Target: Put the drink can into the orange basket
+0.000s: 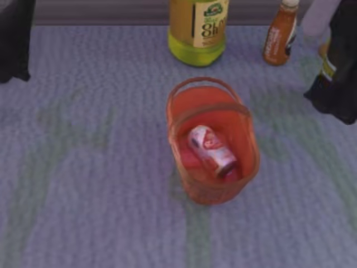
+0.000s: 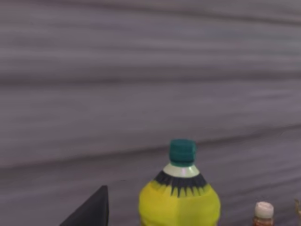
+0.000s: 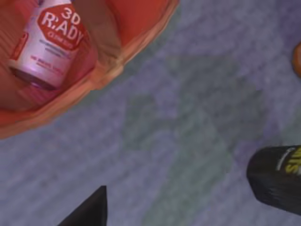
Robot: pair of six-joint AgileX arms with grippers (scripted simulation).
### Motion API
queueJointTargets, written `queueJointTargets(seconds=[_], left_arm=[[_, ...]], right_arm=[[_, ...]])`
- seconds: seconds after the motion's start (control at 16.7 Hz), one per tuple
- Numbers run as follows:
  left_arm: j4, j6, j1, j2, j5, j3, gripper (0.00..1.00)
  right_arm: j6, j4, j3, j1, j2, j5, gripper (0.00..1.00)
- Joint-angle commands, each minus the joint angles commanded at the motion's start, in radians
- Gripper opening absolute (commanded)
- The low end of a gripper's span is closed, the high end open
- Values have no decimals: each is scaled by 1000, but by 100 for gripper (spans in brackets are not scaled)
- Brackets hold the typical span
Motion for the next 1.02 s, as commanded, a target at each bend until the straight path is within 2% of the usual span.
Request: queueJointTargets(seconds=[0.3, 0.54, 0.72, 1.02], left_arm=[[-231, 46, 48, -468, -265, -318, 100], [-362, 94, 65, -716, -402, -515, 100], [-408, 117, 69, -793, -448, -587, 100], [-412, 119, 69, -799, -452, -593, 100]], right_arm=[[-219, -301, 476, 119, 479, -20, 100], [-333, -461, 707, 182, 721, -30, 100], [-371, -516, 779, 203, 798, -34, 100], [-374, -519, 783, 200, 804, -33, 100]])
